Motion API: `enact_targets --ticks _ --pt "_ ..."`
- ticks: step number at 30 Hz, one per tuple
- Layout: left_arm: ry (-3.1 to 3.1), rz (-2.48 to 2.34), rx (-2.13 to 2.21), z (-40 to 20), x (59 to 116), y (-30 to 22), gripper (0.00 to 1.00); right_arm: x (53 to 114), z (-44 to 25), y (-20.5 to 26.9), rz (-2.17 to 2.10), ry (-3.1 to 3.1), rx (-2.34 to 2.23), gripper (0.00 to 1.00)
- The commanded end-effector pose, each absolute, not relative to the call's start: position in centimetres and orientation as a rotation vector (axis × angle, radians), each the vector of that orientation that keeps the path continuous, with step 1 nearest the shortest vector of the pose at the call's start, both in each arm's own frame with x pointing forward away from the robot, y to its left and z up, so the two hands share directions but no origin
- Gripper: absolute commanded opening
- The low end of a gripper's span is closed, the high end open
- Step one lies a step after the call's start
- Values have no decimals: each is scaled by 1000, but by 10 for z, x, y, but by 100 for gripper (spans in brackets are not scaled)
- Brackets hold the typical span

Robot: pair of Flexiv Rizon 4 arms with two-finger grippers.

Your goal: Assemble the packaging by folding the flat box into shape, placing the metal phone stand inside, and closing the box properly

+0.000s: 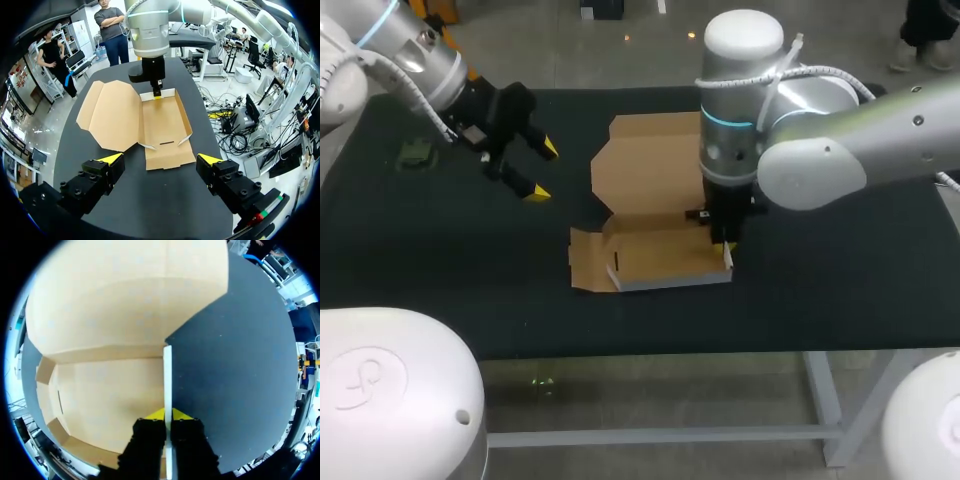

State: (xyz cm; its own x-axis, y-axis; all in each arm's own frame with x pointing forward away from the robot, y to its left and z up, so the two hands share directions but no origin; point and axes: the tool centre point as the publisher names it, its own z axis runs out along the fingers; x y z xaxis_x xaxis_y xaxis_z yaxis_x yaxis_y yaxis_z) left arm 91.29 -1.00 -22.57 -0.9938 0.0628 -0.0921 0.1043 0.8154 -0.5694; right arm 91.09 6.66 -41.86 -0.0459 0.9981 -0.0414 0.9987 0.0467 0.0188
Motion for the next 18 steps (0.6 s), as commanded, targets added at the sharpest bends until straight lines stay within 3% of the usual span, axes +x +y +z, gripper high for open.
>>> enact_targets --ticks 1,11,18 --pt "2931 -919 135 -225 913 -10 100 912 -418 68 -31 2240 2141 0" --pt "2936 -929 87 -229 911 -11 100 912 -418 68 -31 2240 2141 0" --pt "2682 -959 -1063 -232 917 -6 100 912 -418 68 -31 2240 2141 0"
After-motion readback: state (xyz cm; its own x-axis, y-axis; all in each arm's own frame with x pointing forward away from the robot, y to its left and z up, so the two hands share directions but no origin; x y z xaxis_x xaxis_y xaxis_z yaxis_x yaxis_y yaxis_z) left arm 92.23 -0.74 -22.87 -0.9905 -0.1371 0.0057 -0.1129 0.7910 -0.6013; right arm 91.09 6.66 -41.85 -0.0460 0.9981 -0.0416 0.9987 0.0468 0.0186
